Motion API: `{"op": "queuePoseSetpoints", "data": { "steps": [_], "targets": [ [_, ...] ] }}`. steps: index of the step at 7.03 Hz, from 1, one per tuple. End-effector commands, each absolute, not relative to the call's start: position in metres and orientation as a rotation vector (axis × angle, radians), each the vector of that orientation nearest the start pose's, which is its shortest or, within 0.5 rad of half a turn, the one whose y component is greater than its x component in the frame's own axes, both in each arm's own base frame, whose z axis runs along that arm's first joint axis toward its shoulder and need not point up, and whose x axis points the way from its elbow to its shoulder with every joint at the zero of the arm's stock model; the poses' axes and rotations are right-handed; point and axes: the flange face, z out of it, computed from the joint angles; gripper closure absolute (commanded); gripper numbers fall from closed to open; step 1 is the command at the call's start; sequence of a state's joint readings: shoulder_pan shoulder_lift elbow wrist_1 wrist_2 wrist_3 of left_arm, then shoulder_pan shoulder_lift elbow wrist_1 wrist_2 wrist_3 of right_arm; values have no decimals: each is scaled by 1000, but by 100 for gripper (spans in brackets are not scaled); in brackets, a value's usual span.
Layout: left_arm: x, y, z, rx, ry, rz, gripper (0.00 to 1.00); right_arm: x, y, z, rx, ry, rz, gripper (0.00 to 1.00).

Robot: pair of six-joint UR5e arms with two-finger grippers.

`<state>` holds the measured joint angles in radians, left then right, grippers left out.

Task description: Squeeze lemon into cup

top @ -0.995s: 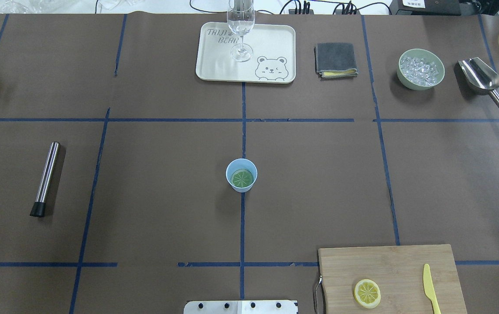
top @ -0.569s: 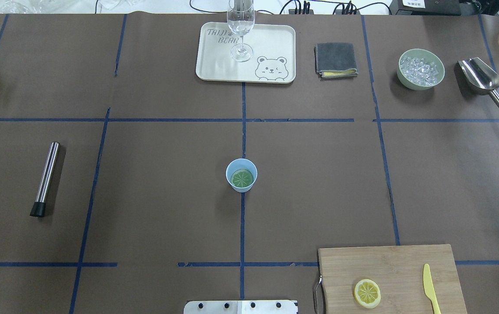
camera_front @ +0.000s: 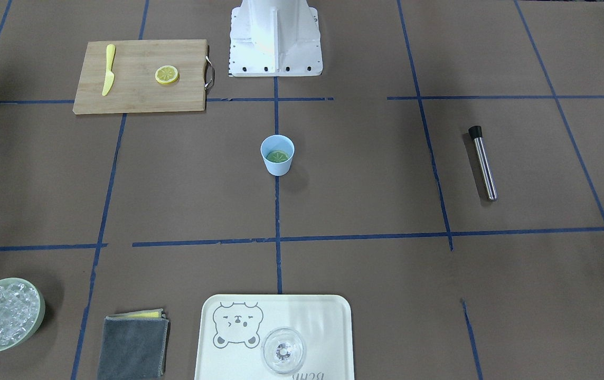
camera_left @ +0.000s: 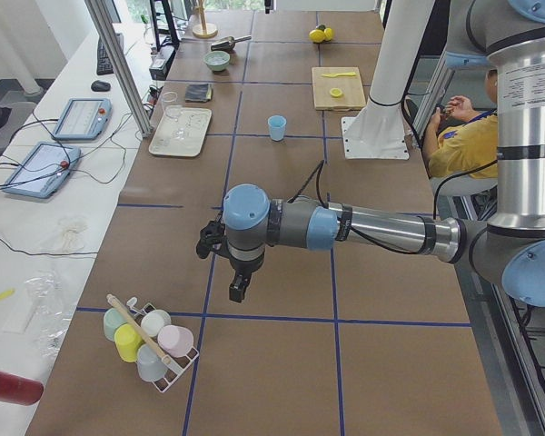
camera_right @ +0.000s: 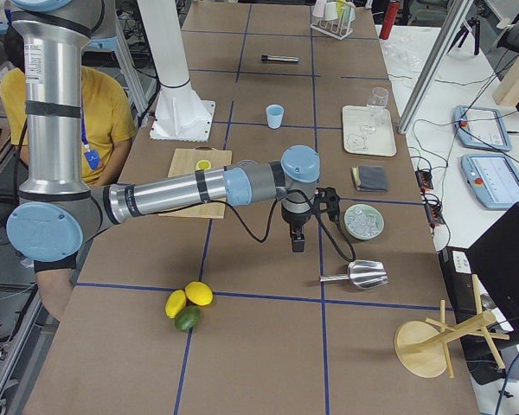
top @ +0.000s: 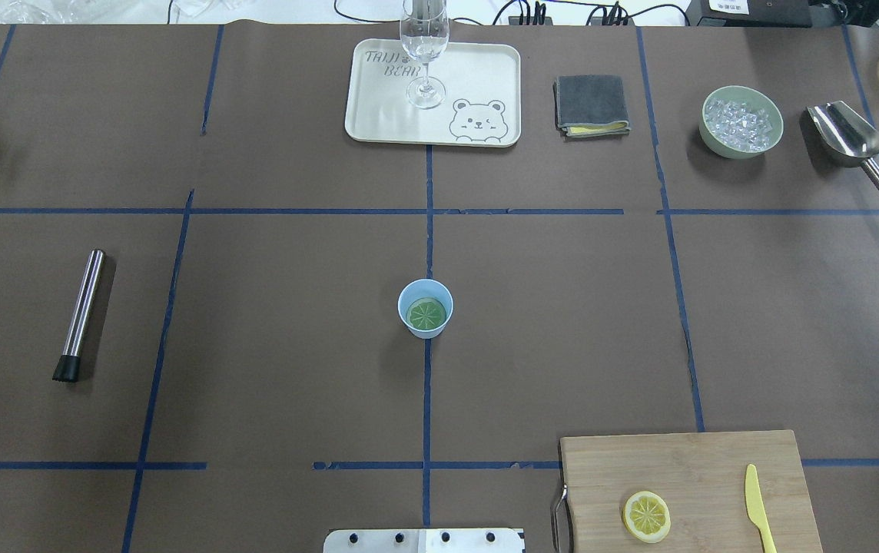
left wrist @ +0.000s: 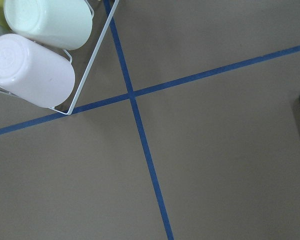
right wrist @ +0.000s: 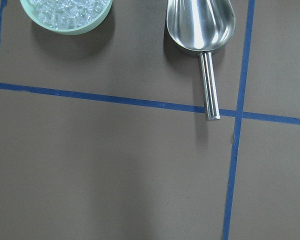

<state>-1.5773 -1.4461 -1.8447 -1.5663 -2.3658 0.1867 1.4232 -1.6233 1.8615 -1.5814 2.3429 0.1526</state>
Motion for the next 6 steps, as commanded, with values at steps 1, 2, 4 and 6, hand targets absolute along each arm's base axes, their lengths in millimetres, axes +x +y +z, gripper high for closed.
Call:
{"op": "queuePoseSetpoints", "data": {
  "steps": [1, 2, 4, 6],
  "targets": [
    [-68, -448, 567, 242, 763, 235, 0, -7, -476, 545, 90, -791, -80, 0],
    [-66, -458, 576, 227, 767, 234, 0, -6, -474, 547, 88, -789, -79, 0],
    [-67, -484, 591, 203, 768, 221, 0, -8, -481, 557, 68, -794, -72, 0],
    [-67, -483, 601, 181, 771, 210, 0, -14, -489, 556, 68, -789, -82, 0]
  ]
}}
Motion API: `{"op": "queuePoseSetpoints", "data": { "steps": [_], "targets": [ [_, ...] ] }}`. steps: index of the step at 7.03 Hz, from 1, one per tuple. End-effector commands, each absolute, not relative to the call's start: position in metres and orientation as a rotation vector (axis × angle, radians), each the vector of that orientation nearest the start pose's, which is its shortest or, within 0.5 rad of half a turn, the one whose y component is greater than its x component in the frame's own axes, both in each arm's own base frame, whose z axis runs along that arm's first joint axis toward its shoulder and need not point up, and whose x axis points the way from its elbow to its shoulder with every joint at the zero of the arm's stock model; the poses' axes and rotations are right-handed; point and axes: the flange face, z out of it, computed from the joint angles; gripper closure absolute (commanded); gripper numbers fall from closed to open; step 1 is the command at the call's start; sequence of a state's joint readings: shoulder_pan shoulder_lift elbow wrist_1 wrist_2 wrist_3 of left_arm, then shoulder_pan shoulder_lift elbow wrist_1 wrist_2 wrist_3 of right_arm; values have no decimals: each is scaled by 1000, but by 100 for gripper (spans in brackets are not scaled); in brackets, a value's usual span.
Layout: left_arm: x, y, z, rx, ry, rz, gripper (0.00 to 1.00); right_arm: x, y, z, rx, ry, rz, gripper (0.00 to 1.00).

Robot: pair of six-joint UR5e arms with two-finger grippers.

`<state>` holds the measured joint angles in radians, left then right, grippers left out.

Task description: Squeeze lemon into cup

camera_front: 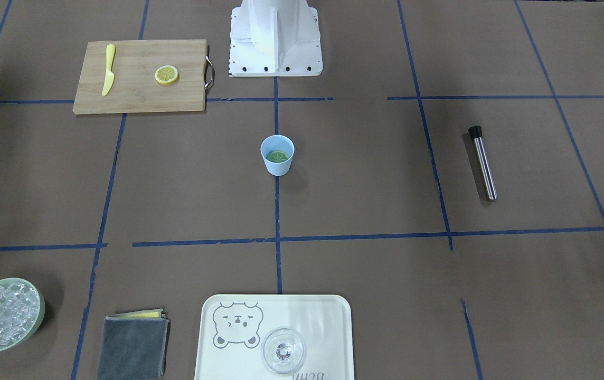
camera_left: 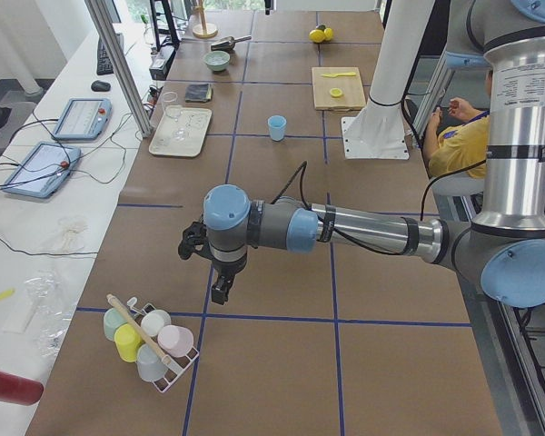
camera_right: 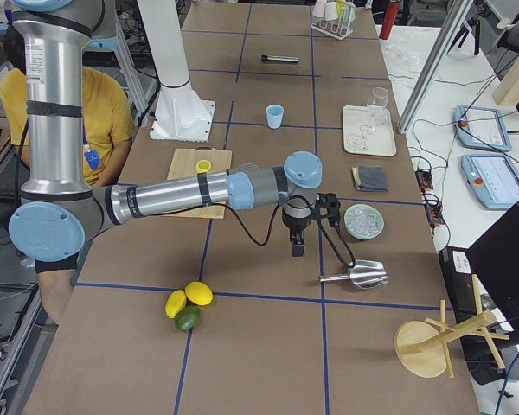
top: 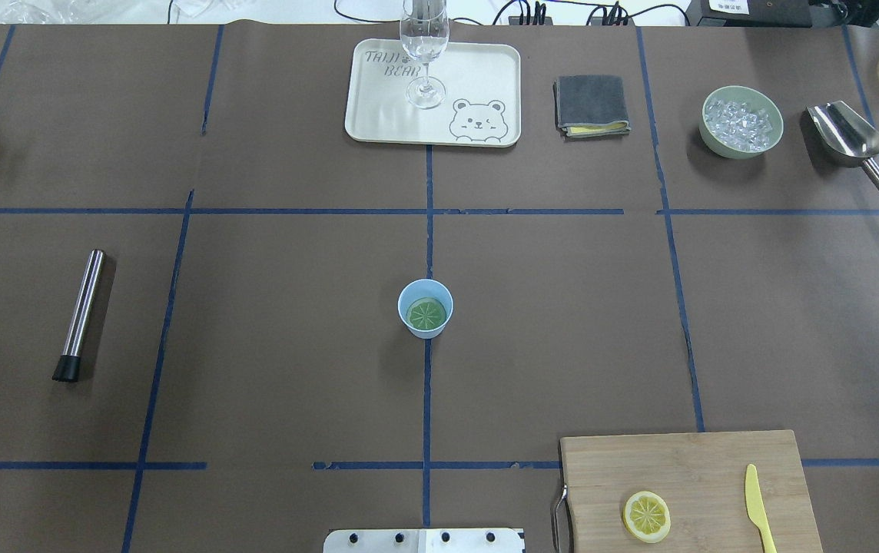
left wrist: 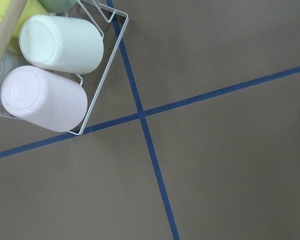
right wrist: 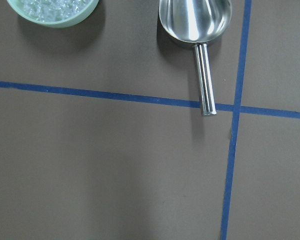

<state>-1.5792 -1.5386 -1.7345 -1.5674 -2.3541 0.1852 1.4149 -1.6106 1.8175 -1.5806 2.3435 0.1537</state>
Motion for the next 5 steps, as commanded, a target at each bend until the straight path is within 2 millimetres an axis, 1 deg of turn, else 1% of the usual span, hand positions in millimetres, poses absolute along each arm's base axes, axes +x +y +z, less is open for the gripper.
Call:
{"op": "queuePoseSetpoints", "data": {
  "steps": [1, 2, 4, 5],
  "targets": [
    [-68, -481, 593, 193, 771, 211, 0, -14, -489, 556, 68, -788, -83, 0],
    [-66, -482, 593, 192, 770, 215, 0, -13, -489, 556, 70, -786, -82, 0],
    [-65, -485, 600, 182, 771, 216, 0, 7, -487, 556, 83, -795, -50, 0],
    [-64, -483, 603, 176, 773, 213, 0, 7, -485, 556, 65, -795, -46, 0]
  ]
}}
